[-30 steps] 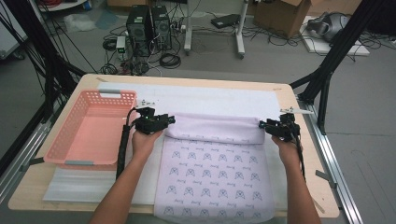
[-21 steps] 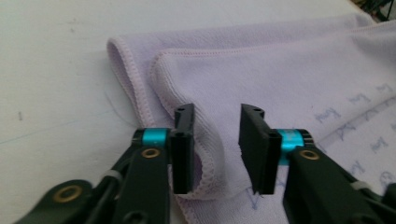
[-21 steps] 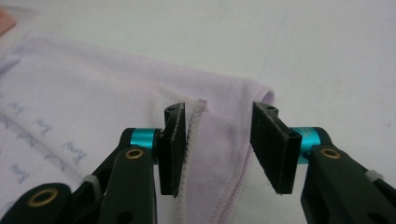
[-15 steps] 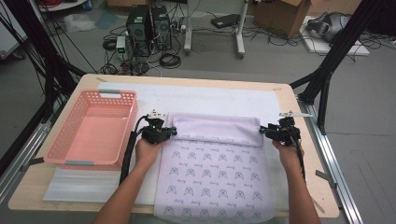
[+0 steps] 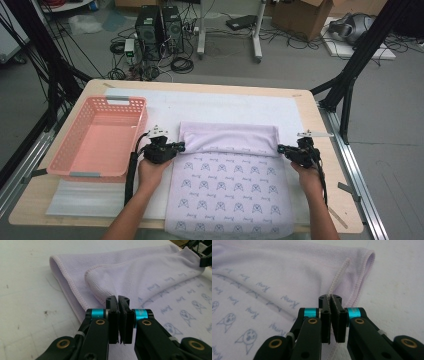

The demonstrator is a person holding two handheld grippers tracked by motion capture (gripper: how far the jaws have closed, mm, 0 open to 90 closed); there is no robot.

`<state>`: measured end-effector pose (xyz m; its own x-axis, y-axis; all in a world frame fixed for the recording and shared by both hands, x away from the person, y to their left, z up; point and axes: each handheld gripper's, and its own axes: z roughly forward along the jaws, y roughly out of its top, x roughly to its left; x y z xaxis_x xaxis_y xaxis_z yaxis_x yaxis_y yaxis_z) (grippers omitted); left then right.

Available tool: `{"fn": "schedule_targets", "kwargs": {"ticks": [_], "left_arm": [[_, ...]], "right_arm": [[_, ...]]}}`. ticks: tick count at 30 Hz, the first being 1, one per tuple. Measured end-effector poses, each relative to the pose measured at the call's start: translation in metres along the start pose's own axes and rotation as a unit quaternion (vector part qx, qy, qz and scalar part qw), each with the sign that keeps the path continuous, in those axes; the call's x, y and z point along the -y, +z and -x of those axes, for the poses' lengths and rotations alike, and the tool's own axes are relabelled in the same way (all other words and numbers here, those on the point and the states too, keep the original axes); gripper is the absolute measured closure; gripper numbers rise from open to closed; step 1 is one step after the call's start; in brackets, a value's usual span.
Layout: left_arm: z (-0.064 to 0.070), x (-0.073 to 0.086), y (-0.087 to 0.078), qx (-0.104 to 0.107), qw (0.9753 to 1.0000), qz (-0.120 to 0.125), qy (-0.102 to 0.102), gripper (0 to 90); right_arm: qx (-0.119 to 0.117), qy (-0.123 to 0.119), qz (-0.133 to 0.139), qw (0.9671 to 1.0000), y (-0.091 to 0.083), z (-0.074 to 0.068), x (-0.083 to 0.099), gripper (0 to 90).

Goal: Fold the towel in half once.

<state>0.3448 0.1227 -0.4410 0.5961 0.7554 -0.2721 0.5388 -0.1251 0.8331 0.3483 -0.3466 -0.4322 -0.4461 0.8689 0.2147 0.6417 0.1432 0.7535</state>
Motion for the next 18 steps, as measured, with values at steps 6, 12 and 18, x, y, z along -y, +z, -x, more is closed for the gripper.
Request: {"fn": "schedule_targets", "kwargs": {"ticks": [6, 12, 18], "left_arm": [[0.015, 0.013, -0.02, 0.014, 0.9995, 0.019, 0.023, 87.1], [0.023, 0.029, -0.043, 0.021, 0.9992, 0.023, 0.025, 87.0], [0.03, 0.05, -0.057, 0.027, 0.9994, 0.016, 0.016, 86.9]], "right_arm": [[-0.025, 0.001, 0.034, 0.9991, -0.029, -0.009, 0.019, 87.7], [-0.042, -0.001, 0.044, 0.9982, -0.053, -0.019, 0.044, 87.8], [-0.045, 0.0, 0.041, 0.9982, -0.069, -0.029, 0.065, 87.7]]}}
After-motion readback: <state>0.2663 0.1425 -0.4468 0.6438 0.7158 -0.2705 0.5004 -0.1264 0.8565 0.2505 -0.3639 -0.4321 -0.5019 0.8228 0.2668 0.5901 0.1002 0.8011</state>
